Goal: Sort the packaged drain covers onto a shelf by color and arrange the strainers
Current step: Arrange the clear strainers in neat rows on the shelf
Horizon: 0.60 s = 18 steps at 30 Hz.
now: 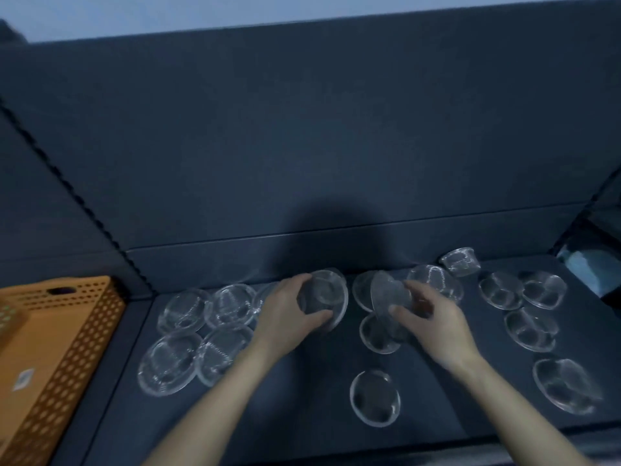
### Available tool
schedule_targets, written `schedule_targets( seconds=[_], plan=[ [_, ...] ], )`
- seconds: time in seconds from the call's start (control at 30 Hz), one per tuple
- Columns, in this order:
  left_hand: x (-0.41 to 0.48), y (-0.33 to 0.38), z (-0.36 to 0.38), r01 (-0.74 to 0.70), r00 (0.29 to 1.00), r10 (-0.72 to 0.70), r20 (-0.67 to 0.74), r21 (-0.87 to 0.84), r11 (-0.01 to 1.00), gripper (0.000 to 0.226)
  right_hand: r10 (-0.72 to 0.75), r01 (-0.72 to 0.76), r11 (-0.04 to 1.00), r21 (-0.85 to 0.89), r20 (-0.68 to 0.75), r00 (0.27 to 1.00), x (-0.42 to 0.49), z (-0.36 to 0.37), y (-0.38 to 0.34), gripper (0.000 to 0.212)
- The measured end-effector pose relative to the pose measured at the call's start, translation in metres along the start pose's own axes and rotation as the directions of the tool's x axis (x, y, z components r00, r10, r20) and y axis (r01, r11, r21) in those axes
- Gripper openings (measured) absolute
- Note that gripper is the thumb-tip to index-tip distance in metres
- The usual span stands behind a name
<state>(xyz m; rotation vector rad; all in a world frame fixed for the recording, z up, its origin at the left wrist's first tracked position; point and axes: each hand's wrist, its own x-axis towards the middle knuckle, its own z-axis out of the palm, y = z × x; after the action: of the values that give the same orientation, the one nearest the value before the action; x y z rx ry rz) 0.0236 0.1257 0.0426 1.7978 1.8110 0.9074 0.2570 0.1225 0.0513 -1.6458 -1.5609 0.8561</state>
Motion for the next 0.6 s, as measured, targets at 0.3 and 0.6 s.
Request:
schedule_targets(
  seconds=[0.3, 0.6],
  plan=[
    [-0.055, -0.058, -0.06, 0.133, 0.987, -0.133, -0.091, -0.004, 0.991, 0.07, -0.132, 0.187, 0.963, -0.193, 0.264, 0.955, -0.023, 0.075, -0.038, 0.058],
    [-0.096, -0.097, -0.095, 0.193, 0.971, -0.19, -0.148, 0.006, 0.981, 0.072, -0.165, 0.357, 0.849, -0.39, 0.447, 0.879, -0.024, 0.141, -0.042, 0.062]
  ],
)
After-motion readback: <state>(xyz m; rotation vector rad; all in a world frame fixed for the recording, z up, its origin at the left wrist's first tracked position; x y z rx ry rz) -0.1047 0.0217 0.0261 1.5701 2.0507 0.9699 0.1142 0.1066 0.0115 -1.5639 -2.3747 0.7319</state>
